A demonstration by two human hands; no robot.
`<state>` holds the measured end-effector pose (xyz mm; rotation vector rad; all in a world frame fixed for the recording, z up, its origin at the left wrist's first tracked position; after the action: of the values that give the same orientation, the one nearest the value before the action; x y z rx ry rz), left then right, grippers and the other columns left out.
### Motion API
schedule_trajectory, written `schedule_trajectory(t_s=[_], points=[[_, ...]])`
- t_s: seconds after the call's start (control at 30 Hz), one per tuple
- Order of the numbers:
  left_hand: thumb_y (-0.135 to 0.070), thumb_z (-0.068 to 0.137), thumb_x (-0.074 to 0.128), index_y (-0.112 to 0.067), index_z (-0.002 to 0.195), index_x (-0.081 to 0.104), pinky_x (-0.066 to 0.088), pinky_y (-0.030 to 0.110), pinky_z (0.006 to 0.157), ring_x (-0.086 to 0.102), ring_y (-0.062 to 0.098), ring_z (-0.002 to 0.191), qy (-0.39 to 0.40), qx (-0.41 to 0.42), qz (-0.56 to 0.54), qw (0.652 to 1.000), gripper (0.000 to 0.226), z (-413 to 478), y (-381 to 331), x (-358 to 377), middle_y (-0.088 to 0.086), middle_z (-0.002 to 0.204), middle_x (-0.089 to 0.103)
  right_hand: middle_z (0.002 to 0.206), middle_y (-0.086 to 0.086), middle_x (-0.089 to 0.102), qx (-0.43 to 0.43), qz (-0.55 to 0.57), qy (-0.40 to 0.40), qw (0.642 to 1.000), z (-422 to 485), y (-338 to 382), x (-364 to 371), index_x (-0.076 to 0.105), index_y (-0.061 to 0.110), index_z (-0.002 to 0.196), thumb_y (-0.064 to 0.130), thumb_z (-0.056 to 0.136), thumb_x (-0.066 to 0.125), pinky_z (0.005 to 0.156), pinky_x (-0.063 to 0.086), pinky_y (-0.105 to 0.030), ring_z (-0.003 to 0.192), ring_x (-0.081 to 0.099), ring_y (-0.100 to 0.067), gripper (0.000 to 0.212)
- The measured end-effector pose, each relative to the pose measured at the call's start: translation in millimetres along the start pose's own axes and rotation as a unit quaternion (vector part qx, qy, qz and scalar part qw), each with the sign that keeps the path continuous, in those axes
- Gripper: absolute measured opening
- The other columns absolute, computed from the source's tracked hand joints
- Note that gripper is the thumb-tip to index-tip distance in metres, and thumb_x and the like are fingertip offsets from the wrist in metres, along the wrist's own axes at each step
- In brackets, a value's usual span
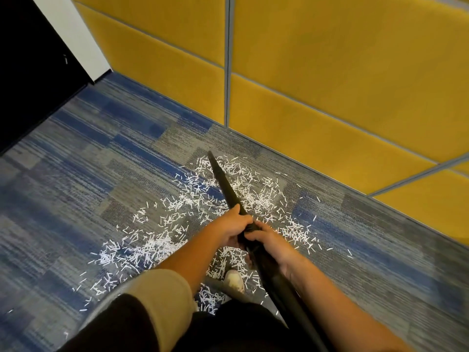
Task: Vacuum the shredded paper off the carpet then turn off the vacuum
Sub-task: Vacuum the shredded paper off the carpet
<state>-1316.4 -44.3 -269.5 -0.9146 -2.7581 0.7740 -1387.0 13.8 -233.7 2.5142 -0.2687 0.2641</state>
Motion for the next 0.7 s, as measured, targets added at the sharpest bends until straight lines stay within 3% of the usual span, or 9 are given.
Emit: schedule_trajectory(t_s=[0.07, 0.1, 0.17, 0.23, 0.33, 0.5, 0.57, 0.7], points=[[-0.018, 0.099, 0.04, -0.033, 0.151, 0.008, 0.049, 0.027, 0.048, 0.055, 0.016, 0.068, 0.006, 0.001, -0.003, 1.0, 0.063, -3.3, 2.0, 1.5, 0.015, 0.129, 0.05, 0.071, -0.017, 0.051, 0.007, 0.005, 0.011, 1.0, -5.3, -2.6, 3.9, 0.048, 0.019, 0.099, 0.0, 0.093, 0.044, 0.041, 0.043, -0.027, 0.049, 0.046, -0.023, 0.02], [-0.017, 0.099, 0.039, -0.033, 0.149, 0.014, 0.052, 0.029, 0.051, 0.056, 0.017, 0.071, 0.01, 0.0, 0.0, 1.0, 0.059, -5.4, 3.1, 3.7, 0.015, 0.131, 0.049, 0.072, -0.017, 0.05, 0.006, 0.006, 0.014, 1.0, -8.8, -3.5, 5.4, 0.048, 0.018, 0.099, 0.0, 0.093, 0.044, 0.041, 0.043, -0.027, 0.048, 0.046, -0.023, 0.02], [-0.016, 0.098, 0.037, -0.03, 0.14, 0.031, 0.058, 0.038, 0.07, 0.058, 0.022, 0.083, 0.014, -0.002, 0.004, 1.0, 0.045, -12.1, 4.4, 8.9, 0.013, 0.13, 0.049, 0.073, -0.017, 0.051, 0.003, 0.0, 0.01, 1.0, -13.9, -7.2, 4.6, 0.047, 0.016, 0.109, 0.0, 0.093, 0.043, 0.039, 0.043, -0.026, 0.048, 0.046, -0.023, 0.023], [-0.017, 0.097, 0.038, -0.026, 0.138, 0.036, 0.056, 0.044, 0.08, 0.059, 0.026, 0.087, 0.011, -0.001, 0.008, 1.0, 0.042, -15.0, 7.2, 12.7, 0.013, 0.127, 0.052, 0.074, -0.019, 0.052, 0.01, 0.006, 0.004, 1.0, -16.2, -12.8, 2.2, 0.043, 0.021, 0.122, 0.0, 0.093, 0.043, 0.038, 0.043, -0.026, 0.047, 0.047, -0.024, 0.035], [-0.02, 0.098, 0.041, -0.027, 0.141, 0.034, 0.058, 0.04, 0.073, 0.06, 0.022, 0.08, 0.002, 0.016, 0.027, 1.0, 0.044, -18.4, 10.5, 14.7, 0.011, 0.126, 0.055, 0.074, -0.02, 0.052, 0.01, 0.011, 0.006, 1.0, -17.0, -19.1, 2.1, 0.041, 0.024, 0.127, 0.001, 0.093, 0.041, 0.037, 0.044, -0.024, 0.044, 0.047, -0.023, 0.041], [-0.019, 0.098, 0.043, -0.026, 0.15, 0.02, 0.057, 0.033, 0.06, 0.06, 0.019, 0.071, 0.017, 0.009, 0.023, 1.0, 0.058, -26.1, 21.9, 12.4, 0.013, 0.12, 0.057, 0.075, -0.018, 0.051, 0.016, -0.008, 0.011, 1.0, -21.1, -27.9, 9.5, 0.045, 0.023, 0.12, 0.002, 0.093, 0.042, 0.039, 0.045, -0.024, 0.043, 0.048, -0.022, 0.034], [-0.018, 0.097, 0.046, -0.025, 0.15, 0.019, 0.058, 0.04, 0.07, 0.062, 0.022, 0.074, 0.025, -0.003, 0.004, 1.0, 0.06, -29.5, 28.0, 9.7, 0.013, 0.116, 0.058, 0.075, -0.018, 0.051, 0.019, -0.015, 0.014, 1.0, -22.1, -32.3, 13.5, 0.045, 0.022, 0.119, 0.002, 0.093, 0.042, 0.039, 0.045, -0.024, 0.042, 0.047, -0.022, 0.033], [-0.019, 0.095, 0.049, -0.025, 0.151, 0.018, 0.056, 0.035, 0.074, 0.062, 0.018, 0.075, 0.026, -0.013, 0.018, 0.999, 0.064, -36.4, 38.7, 2.4, 0.007, 0.1, 0.06, 0.07, -0.016, 0.05, 0.02, -0.037, 0.031, 0.999, -28.0, -38.9, 21.2, 0.044, 0.018, 0.119, 0.002, 0.093, 0.042, 0.037, 0.044, -0.023, 0.039, 0.048, -0.02, 0.032]])
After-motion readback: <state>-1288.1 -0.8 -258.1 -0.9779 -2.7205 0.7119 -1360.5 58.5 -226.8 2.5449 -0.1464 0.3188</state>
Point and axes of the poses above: each hand's wrist, its own z-axis towards the middle knuckle, its own x-axis out of the palm, y = z × x, the point moved 7 cm from there along z, towards the middle knuckle
